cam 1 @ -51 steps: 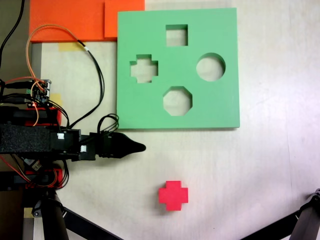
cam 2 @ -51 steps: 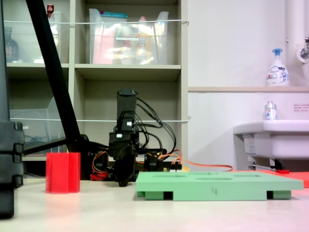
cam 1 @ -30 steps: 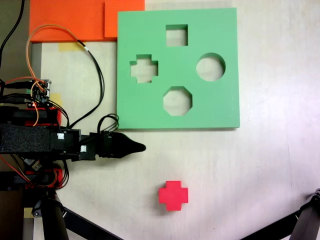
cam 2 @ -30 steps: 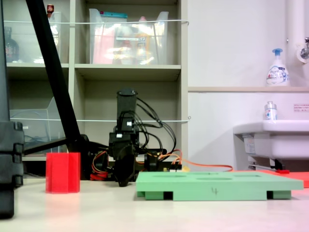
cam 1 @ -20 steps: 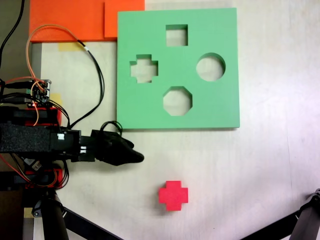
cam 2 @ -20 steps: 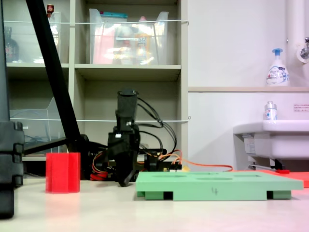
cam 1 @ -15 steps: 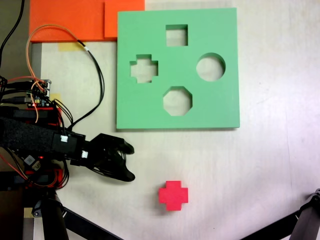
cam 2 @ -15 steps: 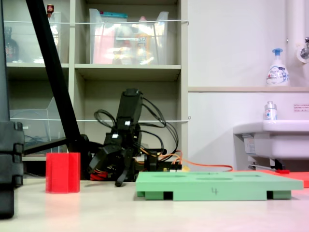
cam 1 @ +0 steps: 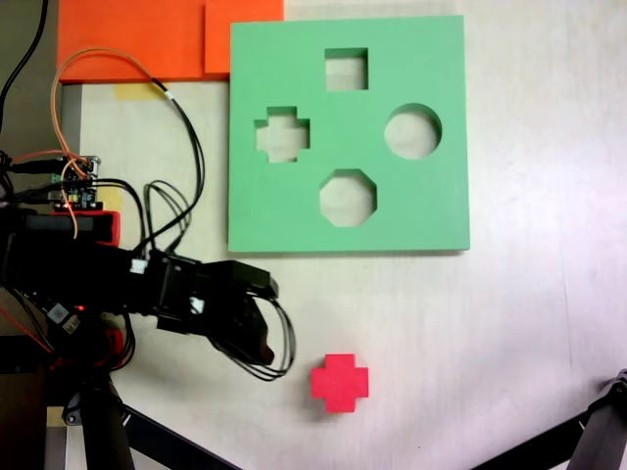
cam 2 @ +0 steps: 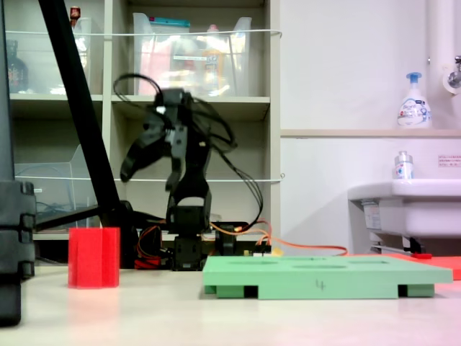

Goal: Put the cross columnar block into the corresponding hole

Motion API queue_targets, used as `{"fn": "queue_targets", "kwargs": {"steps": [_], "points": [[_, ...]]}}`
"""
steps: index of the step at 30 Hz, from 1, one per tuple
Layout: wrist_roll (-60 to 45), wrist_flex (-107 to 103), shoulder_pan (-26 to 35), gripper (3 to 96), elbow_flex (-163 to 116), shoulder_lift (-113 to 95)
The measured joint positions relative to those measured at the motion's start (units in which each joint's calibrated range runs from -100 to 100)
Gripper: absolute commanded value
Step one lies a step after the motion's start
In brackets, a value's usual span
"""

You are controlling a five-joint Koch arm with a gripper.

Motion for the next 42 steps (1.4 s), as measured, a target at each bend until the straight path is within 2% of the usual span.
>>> {"fn": "queue_targets", "kwargs": {"steps": [4,8,11,14,16,38,42], "points": [[0.00,-9.99,-0.34,47.2,12.54,17.92],[-0.44,-10.87,-1.66,63.6,18.42,28.04],[-0.59,-11.16,-2.44,72.3,25.09,36.39],[-0.59,-11.55,-3.17,89.4,28.91,46.10],[-0.63,-11.55,-3.37,95.4,30.97,52.67],[-4.15,-9.99,-4.59,94.2,38.90,85.23],[-4.15,-9.99,-5.03,71.8,38.90,88.10]]}}
